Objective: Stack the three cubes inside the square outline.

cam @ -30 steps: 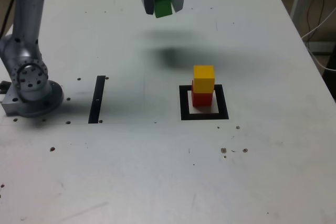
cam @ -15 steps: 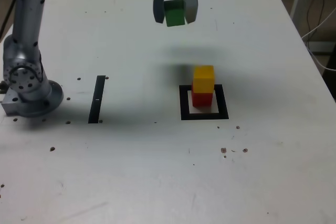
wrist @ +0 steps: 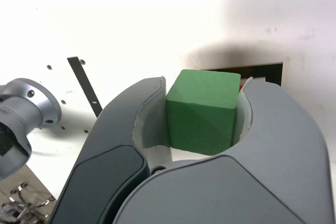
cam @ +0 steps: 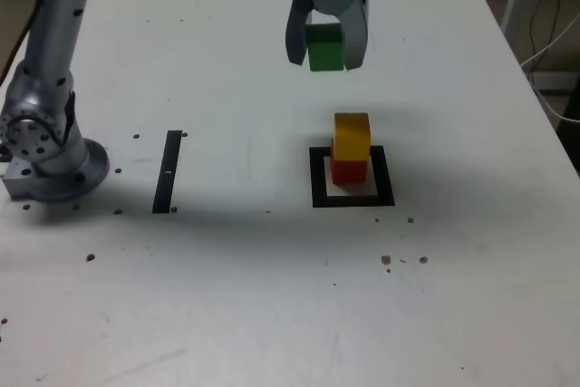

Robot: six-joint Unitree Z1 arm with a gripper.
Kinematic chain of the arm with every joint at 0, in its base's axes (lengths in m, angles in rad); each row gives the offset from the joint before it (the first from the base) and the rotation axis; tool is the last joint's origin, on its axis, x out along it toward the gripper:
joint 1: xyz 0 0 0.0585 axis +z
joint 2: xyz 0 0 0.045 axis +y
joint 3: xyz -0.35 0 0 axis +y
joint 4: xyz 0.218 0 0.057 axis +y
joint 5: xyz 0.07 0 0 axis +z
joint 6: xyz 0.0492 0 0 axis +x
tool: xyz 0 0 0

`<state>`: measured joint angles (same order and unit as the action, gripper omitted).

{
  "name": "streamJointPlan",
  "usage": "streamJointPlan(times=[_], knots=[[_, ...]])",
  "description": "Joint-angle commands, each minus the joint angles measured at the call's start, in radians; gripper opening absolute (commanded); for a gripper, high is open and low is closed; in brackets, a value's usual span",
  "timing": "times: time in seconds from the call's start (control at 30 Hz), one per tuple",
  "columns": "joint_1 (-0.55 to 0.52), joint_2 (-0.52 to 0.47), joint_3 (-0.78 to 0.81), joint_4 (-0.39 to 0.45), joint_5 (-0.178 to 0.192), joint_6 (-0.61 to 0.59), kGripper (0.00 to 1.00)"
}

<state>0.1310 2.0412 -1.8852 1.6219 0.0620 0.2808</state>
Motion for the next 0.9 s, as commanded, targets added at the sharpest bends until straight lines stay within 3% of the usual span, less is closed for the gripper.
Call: streamJointPlan(times=[0.0,0.87], knots=[[-0.011,0.011,-0.003,0.016,-0.007,-0.005,0.27],[-0.162,0.061,-0.048,0.017,-0.092,-0.091,0.26]])
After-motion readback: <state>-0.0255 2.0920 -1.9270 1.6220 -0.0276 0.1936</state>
